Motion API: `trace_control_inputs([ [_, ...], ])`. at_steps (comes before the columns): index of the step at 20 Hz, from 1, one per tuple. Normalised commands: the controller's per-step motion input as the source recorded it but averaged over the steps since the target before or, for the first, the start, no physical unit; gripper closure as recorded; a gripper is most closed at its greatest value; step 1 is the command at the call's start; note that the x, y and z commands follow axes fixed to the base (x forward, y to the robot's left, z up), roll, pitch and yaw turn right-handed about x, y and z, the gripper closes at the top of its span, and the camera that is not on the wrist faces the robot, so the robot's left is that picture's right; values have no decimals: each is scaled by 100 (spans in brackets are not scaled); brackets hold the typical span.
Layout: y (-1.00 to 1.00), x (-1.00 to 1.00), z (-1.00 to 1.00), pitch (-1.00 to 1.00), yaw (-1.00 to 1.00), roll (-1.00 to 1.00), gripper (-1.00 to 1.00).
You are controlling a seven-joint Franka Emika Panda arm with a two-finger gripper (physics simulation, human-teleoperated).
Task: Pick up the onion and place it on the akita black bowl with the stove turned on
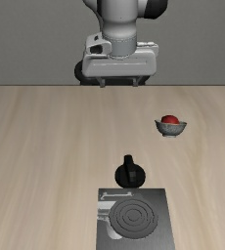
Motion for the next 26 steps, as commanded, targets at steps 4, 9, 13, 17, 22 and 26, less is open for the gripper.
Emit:
trace_control_inputs([
  [4,50,50,0,0,0,0,-100],
  [9,60,40,0,0,0,0,-100],
  [13,0,0,0,0,0,0,-100],
  [17,0,0,-100,0,0,0,-100],
  [22,0,0,-100,0,0,0,-100],
  [26,0,0,-100,0,0,0,-100],
])
